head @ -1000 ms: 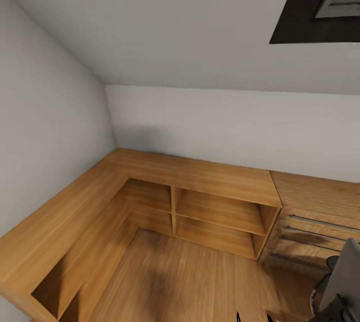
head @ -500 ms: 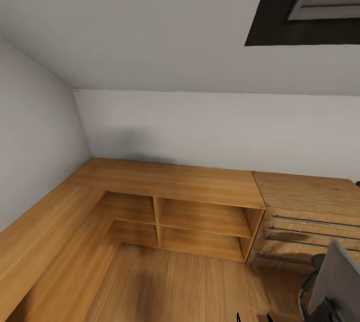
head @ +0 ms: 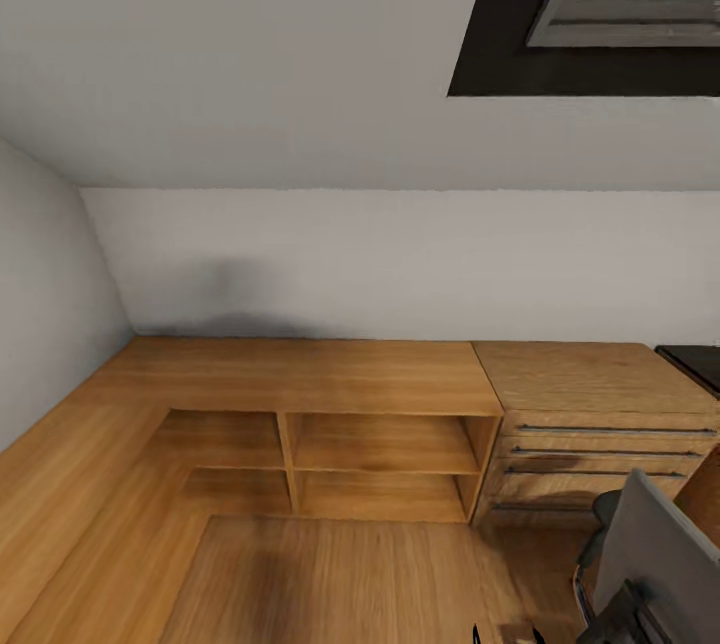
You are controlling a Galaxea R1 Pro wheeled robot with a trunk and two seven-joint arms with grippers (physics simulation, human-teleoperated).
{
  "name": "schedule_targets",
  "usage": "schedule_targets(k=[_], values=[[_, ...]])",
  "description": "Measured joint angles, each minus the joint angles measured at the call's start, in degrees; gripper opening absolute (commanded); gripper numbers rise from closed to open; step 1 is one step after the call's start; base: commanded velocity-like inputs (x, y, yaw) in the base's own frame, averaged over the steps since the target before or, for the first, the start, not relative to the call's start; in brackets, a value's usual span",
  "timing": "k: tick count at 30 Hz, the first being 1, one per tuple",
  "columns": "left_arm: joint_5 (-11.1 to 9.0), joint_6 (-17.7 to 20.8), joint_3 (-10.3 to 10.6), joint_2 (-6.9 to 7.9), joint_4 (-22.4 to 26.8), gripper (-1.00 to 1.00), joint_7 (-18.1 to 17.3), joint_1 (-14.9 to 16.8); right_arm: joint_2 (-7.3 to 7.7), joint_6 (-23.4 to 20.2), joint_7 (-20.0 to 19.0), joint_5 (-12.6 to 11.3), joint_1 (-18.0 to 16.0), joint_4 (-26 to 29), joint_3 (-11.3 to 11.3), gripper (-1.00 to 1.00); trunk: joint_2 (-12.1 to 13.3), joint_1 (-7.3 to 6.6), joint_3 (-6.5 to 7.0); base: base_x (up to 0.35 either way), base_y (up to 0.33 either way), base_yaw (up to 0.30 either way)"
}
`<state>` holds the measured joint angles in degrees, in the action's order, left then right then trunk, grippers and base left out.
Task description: In the bedroom, organize the workspace by keeping the computer under the desk, ensuring the monitor is on the desk, placing the keyboard on the desk next to the monitor, placing the mouse on the desk next to the keyboard, moving the folder from the swivel chair onto the desk next to the mouse, stacking the notebook on top of the folder with the pen on top of the notebook, and positioning the swivel chair next to the desk.
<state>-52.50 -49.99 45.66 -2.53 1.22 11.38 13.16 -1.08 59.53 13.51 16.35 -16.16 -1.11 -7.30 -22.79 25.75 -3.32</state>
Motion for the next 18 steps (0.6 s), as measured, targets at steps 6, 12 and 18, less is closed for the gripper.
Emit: schedule_targets(k=[6, 12, 18], values=[[0.01, 1.37, 0.00, -0.08, -0.01, 1.00, 0.07, 0.00, -0.03, -0.70, 0.00, 0.00, 0.04, 0.00, 0.04, 1.00, 0.00, 0.00, 0.23, 0.001, 0.283, -0.255], [0.01, 2.53, 0.00, -0.10, -0.02, 1.00, 0.10, 0.00, -0.05, -0.91, -0.01, 0.00, 0.00, 0.00, 0.09, 1.00, 0.00, 0.00, 0.46, 0.000, 0.301, -0.255], [0.03, 3.84, 0.00, -0.10, 0.03, 1.00, 0.10, 0.00, -0.05, -0.93, 0.01, 0.00, 0.03, 0.00, 0.09, 1.00, 0.00, 0.00, 0.69, 0.000, 0.236, -0.253]])
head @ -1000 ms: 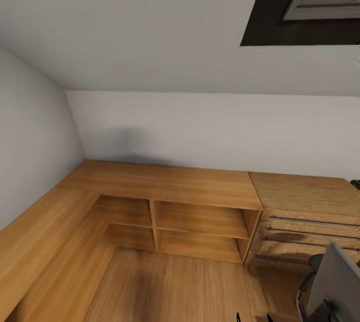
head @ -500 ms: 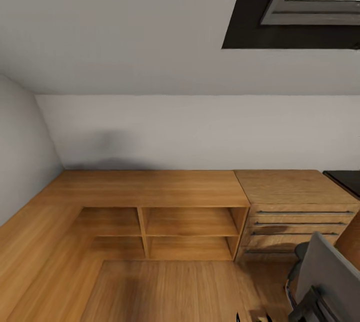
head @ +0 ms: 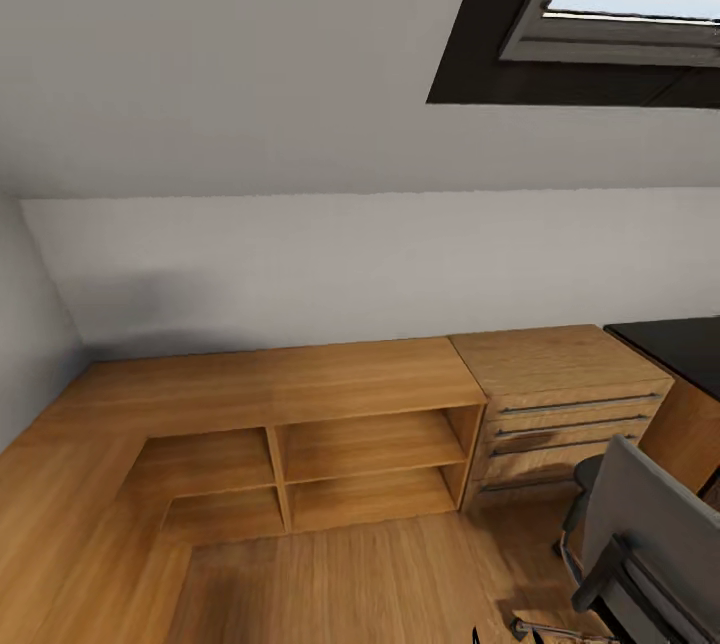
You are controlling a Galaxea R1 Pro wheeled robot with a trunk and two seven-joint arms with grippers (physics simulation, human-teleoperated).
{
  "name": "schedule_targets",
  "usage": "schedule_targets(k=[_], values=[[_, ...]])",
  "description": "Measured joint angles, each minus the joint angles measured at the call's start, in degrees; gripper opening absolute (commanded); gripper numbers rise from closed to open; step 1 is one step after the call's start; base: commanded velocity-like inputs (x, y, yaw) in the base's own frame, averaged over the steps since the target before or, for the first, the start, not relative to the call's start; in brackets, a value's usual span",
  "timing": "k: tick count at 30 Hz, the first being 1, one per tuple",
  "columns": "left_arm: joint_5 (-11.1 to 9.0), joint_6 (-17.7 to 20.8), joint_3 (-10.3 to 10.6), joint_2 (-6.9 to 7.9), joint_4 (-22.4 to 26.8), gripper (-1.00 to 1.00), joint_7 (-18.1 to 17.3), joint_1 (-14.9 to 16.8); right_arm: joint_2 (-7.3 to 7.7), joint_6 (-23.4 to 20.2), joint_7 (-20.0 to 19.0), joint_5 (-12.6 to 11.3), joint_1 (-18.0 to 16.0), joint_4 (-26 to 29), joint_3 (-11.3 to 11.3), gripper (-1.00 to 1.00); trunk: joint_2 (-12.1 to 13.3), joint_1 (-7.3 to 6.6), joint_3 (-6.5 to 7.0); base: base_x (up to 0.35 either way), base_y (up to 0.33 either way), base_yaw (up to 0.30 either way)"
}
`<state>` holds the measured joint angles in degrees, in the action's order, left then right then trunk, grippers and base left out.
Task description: In the bedroom, organize the workspace by keeping the computer under the desk, ensuring the monitor is on the desk, placing the keyboard on the desk next to the monitor, placing the mouse on the desk next to the keyboard, moving the folder from the swivel chair onto the desk next to the mouse, stacking the notebook on top of the folder with the pen on top of the notebook, and positioning the swivel chair next to the desk.
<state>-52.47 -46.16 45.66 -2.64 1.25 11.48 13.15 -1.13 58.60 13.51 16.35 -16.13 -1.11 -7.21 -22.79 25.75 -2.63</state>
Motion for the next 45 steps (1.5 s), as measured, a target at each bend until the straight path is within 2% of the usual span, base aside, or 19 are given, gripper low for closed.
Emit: schedule_targets(k=[36, 40, 45], values=[[0.02, 0.38, 0.00, -0.08, 0.05, 1.00, 0.00, 0.00, -0.19, -0.28, 0.18, -0.25, -0.03, 0.00, -0.12, 1.00, 0.01, 0.00, 1.00, 0.000, 0.012, -0.255], [0.04, 0.38, 0.04, -0.08, 0.05, 1.00, 0.00, 0.00, -0.33, -1.35, 0.39, -0.39, -0.02, 0.00, -0.21, 1.00, 0.01, 0.00, 1.00, 0.000, 0.000, -0.262], [0.02, 0.38, 0.02, -0.08, 0.05, 1.00, 0.00, 0.00, -0.53, -4.78, 0.57, -0.66, -0.02, 0.00, -0.37, 1.00, 0.01, 0.00, 0.94, 0.000, 0.000, -0.260]])
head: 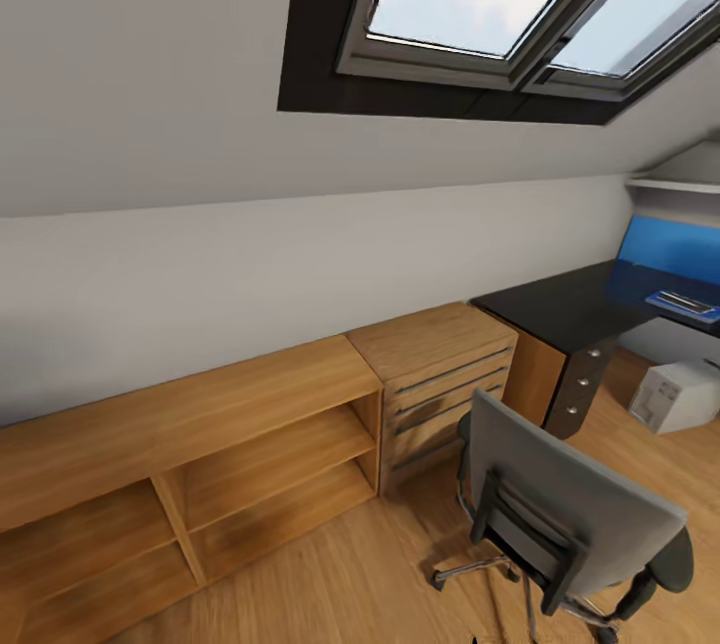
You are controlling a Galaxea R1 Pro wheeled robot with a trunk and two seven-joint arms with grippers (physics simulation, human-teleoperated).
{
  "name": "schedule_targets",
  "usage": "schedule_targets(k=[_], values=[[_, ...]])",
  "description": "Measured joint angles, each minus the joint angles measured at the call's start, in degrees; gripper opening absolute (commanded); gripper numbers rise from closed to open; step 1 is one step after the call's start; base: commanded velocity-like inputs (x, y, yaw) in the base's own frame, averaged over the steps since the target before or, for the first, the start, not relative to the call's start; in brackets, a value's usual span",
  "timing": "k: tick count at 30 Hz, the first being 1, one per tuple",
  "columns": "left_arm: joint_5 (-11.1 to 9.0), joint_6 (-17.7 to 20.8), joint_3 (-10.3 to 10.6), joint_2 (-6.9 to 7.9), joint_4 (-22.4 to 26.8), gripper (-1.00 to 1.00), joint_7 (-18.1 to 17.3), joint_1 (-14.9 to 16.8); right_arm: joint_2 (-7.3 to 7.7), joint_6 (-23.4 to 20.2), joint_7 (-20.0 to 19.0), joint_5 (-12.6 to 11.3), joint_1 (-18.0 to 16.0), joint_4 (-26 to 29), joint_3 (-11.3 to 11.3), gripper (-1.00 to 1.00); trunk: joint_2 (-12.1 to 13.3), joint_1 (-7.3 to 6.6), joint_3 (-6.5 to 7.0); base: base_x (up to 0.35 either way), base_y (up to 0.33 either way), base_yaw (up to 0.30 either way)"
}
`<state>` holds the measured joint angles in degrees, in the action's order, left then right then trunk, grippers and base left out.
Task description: In the bedroom, organize the workspace by keeping the computer under the desk, ensuring the monitor is on the desk, placing the keyboard on the desk next to the monitor, placing the mouse on the desk next to the keyboard, moving the folder from the swivel chair onto the desk next to the mouse, stacking the notebook on top of the folder with the pen on top of the notebook, and positioning the swivel chair next to the desk.
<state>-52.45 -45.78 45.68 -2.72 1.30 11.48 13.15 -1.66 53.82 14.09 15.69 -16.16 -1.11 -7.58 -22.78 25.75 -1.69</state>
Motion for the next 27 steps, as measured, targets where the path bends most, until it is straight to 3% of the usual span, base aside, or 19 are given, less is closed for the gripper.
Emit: schedule_targets(k=[4, 27], values=[[-0.01, 0.00, -0.01, 0.00, 0.00, 1.00, 0.00, 0.00, -0.08, -2.38, 0.05, -0.17, 0.00, 0.00, -0.11, 1.00, 0.00, 0.00, -0.13, 0.000, 0.000, -0.252], [-0.02, 0.00, -0.03, 0.00, 0.00, 1.00, 0.00, 0.00, -0.09, -2.76, -0.02, -0.13, 0.01, 0.00, -0.06, 1.00, 0.00, 0.00, -1.02, 0.000, 0.000, -0.253]])
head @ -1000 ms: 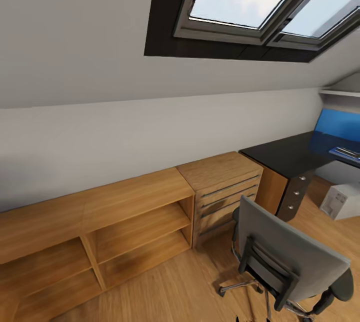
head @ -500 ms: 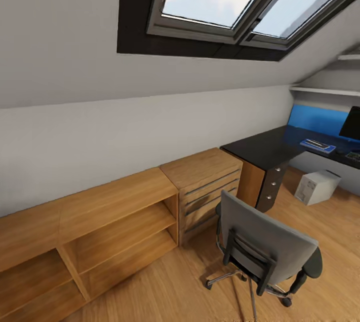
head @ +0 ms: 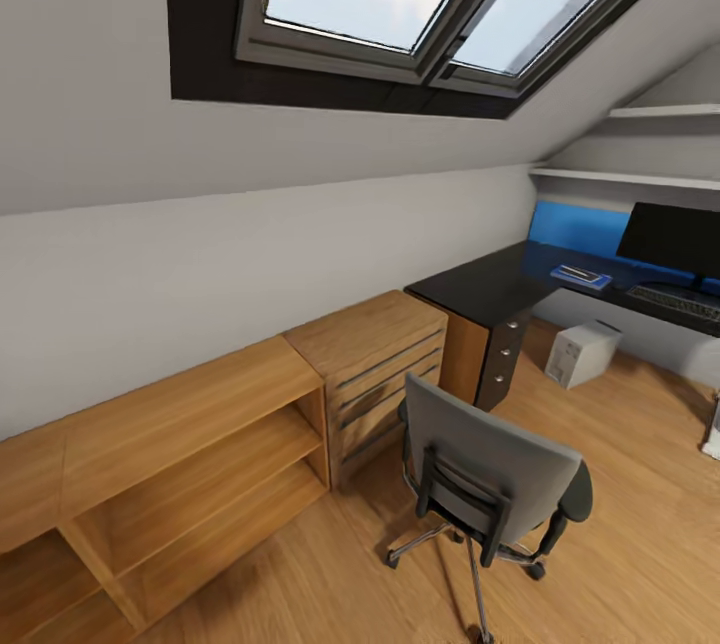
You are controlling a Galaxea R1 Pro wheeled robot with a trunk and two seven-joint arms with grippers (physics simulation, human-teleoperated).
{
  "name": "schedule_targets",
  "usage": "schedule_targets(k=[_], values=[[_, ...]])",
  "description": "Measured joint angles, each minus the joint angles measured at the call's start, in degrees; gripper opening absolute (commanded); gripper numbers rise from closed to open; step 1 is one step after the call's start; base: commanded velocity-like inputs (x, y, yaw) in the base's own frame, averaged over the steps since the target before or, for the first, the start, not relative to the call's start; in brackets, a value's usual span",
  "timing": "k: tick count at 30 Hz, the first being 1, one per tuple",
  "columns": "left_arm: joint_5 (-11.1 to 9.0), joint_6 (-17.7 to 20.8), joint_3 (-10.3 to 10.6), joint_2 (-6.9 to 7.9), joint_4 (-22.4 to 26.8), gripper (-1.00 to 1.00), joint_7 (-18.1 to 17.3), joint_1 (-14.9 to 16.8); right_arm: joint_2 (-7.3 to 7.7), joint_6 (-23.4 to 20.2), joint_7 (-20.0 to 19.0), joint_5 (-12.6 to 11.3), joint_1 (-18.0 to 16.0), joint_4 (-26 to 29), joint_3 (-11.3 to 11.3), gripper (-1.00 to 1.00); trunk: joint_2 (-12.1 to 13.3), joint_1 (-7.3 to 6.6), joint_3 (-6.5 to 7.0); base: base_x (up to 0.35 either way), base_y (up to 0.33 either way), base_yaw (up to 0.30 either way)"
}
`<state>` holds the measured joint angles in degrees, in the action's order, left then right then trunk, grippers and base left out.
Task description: In the bedroom, organize the workspace by keeping the computer under the desk, ensuring the monitor is on the desk, placing the keyboard on the desk next to the monitor, placing the mouse on the desk next to the keyboard, moving the folder from the swivel chair onto the desk next to the mouse, stacking the notebook on top of the folder with the pen on top of the notebook, and positioning the swivel chair next to the desk.
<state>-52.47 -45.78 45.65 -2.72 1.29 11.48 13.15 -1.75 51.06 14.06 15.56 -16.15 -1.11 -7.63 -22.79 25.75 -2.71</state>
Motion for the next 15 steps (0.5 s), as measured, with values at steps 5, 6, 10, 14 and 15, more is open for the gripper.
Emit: schedule_targets(k=[5, 6, 10, 14, 15], values=[[0.01, 0.00, 0.00, 0.00, -0.05, 1.00, 0.00, 0.00, 0.00, 0.00, -0.04, 0.01, -0.01, 0.00, 0.00, 1.00, 0.00, 0.00, -0.14, 0.000, 0.000, -0.271], [0.00, 0.00, 0.00, 0.00, -0.04, 1.00, 0.00, 0.00, 0.00, 0.00, -0.05, 0.01, -0.01, 0.00, 0.00, 1.00, 0.00, 0.00, -0.16, 0.000, 0.000, -0.279], [-0.01, 0.00, 0.00, 0.00, -0.03, 1.00, 0.00, 0.00, 0.00, 0.00, -0.08, 0.01, 0.01, 0.00, 0.00, 1.00, 0.00, 0.00, -0.20, 0.000, 0.000, -0.284], [0.02, 0.00, 0.00, 0.00, -0.02, 1.00, 0.00, 0.00, 0.00, 0.00, -0.15, 0.01, -0.02, 0.00, 0.00, 1.00, 0.00, 0.00, -0.21, 0.000, 0.000, -0.290], [0.01, 0.00, 0.00, 0.00, -0.01, 1.00, 0.00, 0.00, 0.00, 0.00, -0.16, 0.01, 0.00, 0.00, 0.00, 1.00, 0.00, 0.00, -0.21, 0.000, 0.000, -0.294]])
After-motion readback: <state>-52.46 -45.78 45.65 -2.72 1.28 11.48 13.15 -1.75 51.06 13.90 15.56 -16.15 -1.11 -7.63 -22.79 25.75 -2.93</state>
